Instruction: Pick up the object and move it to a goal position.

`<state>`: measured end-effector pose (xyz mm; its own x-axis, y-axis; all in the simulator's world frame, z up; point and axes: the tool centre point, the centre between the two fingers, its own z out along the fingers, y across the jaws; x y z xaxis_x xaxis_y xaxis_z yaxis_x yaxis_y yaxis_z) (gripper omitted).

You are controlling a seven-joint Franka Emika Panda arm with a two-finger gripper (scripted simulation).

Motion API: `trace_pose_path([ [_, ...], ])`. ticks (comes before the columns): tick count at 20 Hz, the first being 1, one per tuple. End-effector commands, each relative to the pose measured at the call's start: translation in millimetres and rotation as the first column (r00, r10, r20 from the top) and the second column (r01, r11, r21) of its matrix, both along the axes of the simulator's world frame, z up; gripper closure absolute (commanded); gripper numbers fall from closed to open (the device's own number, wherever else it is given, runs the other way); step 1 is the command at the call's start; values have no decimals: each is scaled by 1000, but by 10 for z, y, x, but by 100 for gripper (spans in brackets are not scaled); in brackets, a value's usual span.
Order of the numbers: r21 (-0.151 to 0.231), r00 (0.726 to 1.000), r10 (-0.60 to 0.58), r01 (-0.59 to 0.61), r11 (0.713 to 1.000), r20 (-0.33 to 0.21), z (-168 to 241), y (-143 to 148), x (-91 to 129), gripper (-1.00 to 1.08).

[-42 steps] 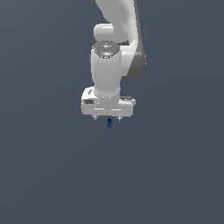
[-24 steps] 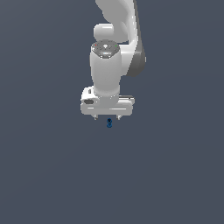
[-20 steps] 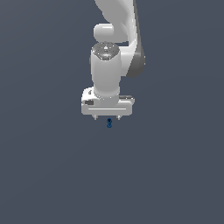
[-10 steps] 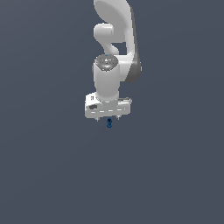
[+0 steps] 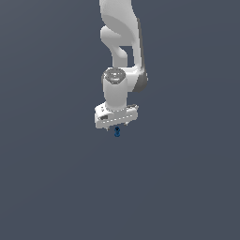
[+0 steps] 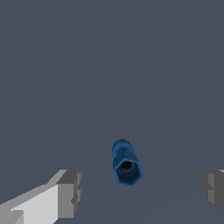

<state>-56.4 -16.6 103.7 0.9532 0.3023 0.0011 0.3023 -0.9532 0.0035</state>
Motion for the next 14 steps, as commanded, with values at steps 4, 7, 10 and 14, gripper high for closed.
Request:
trace_pose_path([
  [4, 3, 999, 40, -40, 999, -2, -101, 10, -98, -92],
  [7, 3, 999, 39, -39, 999, -3, -101, 10, -97, -92],
  [10, 3, 999, 39, -39, 999, -3, -131, 8, -99, -92],
  [14, 3, 999, 40, -40, 999, -3, -265, 10, -106, -92],
])
